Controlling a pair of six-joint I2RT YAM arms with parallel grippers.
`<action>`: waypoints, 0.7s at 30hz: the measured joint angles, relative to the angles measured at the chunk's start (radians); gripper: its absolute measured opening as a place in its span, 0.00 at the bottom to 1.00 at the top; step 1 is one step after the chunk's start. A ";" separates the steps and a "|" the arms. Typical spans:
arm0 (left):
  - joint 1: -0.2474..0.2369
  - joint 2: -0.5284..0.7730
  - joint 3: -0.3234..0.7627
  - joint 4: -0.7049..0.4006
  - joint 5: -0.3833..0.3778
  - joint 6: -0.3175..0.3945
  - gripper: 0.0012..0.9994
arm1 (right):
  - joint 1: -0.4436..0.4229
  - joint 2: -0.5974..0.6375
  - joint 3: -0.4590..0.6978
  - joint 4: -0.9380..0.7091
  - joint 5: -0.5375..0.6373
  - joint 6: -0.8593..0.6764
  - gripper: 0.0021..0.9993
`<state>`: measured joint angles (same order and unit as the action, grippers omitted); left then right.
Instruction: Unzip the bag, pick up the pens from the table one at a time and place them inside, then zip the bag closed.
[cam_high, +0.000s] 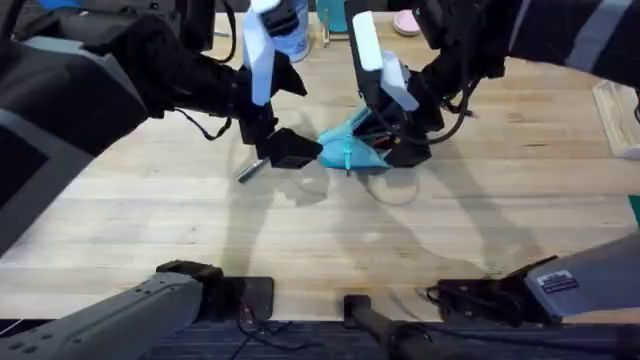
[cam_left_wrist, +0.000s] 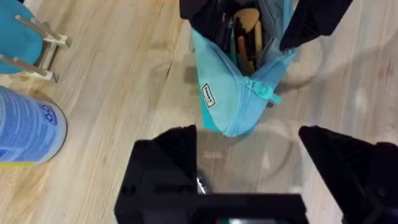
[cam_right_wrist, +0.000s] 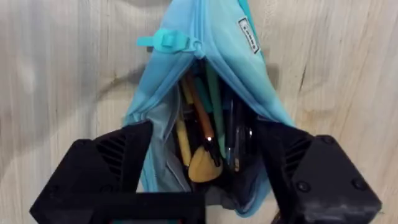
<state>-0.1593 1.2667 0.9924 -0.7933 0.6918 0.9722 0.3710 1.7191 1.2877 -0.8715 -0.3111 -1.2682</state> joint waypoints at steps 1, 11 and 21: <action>0.000 0.000 0.000 0.000 0.000 0.000 0.99 | 0.000 0.000 0.000 0.000 0.000 0.000 1.00; 0.000 0.000 0.000 -0.003 0.000 0.000 0.99 | 0.001 0.000 0.000 0.006 -0.001 0.046 1.00; 0.000 0.000 0.000 -0.003 0.000 0.000 0.99 | -0.001 -0.065 0.016 -0.002 -0.012 0.279 1.00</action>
<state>-0.1593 1.2667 0.9924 -0.7966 0.6918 0.9722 0.3704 1.6540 1.3040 -0.8733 -0.3234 -0.9897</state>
